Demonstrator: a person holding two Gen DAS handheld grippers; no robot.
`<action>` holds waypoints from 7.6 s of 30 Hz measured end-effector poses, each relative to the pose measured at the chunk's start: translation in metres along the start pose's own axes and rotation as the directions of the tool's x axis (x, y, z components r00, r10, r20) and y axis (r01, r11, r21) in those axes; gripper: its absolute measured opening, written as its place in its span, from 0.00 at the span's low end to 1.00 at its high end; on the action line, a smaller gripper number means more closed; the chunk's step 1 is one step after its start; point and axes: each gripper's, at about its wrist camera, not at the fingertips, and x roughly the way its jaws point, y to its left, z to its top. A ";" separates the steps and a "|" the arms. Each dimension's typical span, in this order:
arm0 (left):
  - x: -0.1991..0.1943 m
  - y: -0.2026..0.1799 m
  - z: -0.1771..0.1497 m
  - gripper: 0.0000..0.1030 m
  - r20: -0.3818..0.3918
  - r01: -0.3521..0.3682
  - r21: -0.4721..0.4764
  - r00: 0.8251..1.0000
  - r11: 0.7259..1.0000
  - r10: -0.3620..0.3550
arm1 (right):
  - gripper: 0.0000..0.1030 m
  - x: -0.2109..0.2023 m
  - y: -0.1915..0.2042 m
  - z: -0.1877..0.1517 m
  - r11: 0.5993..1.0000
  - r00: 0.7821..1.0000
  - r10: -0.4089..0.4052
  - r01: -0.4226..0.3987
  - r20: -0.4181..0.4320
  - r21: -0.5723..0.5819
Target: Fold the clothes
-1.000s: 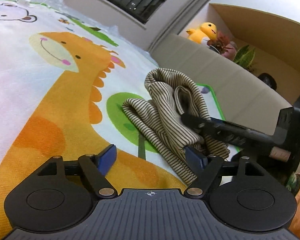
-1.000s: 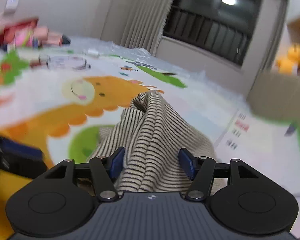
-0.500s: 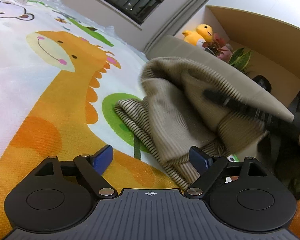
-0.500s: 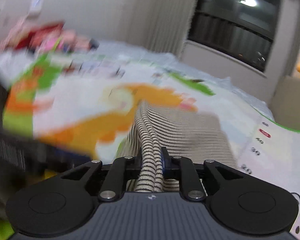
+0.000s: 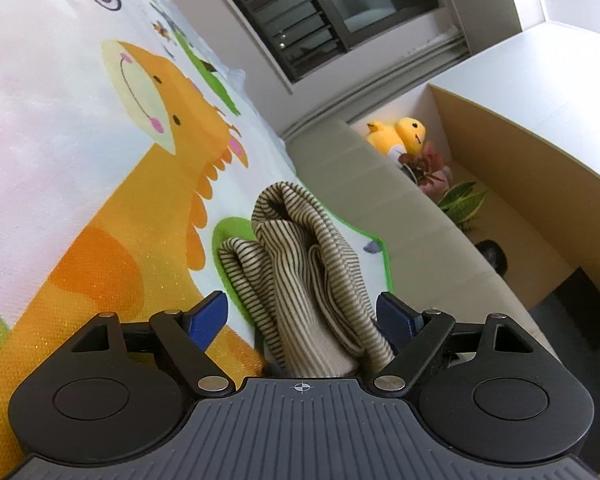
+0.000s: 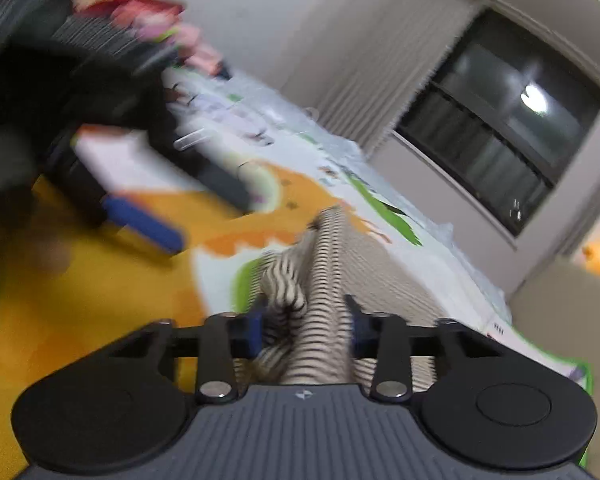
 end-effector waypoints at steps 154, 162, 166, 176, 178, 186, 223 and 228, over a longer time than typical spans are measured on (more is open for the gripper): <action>0.080 -0.080 -0.051 1.00 0.261 -0.718 0.419 0.682 0.556 0.683 | 1.00 0.073 -0.143 -0.104 0.826 0.962 0.242 -0.135 -0.128 0.547; 0.079 -0.079 -0.050 1.00 0.264 -0.715 0.415 0.686 0.562 0.678 | 1.00 0.073 -0.143 -0.103 0.826 0.962 0.242 -0.135 -0.128 0.548; 0.079 -0.079 -0.050 1.00 0.265 -0.714 0.414 0.688 0.565 0.675 | 1.00 0.073 -0.143 -0.104 0.826 0.962 0.242 -0.135 -0.128 0.547; 0.079 -0.078 -0.050 1.00 0.268 -0.712 0.410 0.691 0.569 0.671 | 1.00 0.073 -0.143 -0.103 0.826 0.962 0.242 -0.135 -0.128 0.548; 0.078 -0.078 -0.050 1.00 0.269 -0.712 0.409 0.692 0.571 0.670 | 1.00 0.073 -0.143 -0.103 0.826 0.962 0.242 -0.135 -0.128 0.548; 0.080 -0.080 -0.050 1.00 0.265 -0.718 0.408 0.684 0.564 0.679 | 1.00 0.073 -0.142 -0.103 0.825 0.962 0.242 -0.134 -0.128 0.549; 0.060 -0.076 -0.044 1.00 0.232 -0.678 0.283 0.735 0.679 0.637 | 1.00 0.073 -0.142 -0.102 0.823 0.962 0.243 -0.134 -0.128 0.551; 0.060 -0.074 -0.044 1.00 0.230 -0.671 0.282 0.741 0.686 0.631 | 1.00 0.073 -0.142 -0.102 0.824 0.962 0.243 -0.134 -0.128 0.551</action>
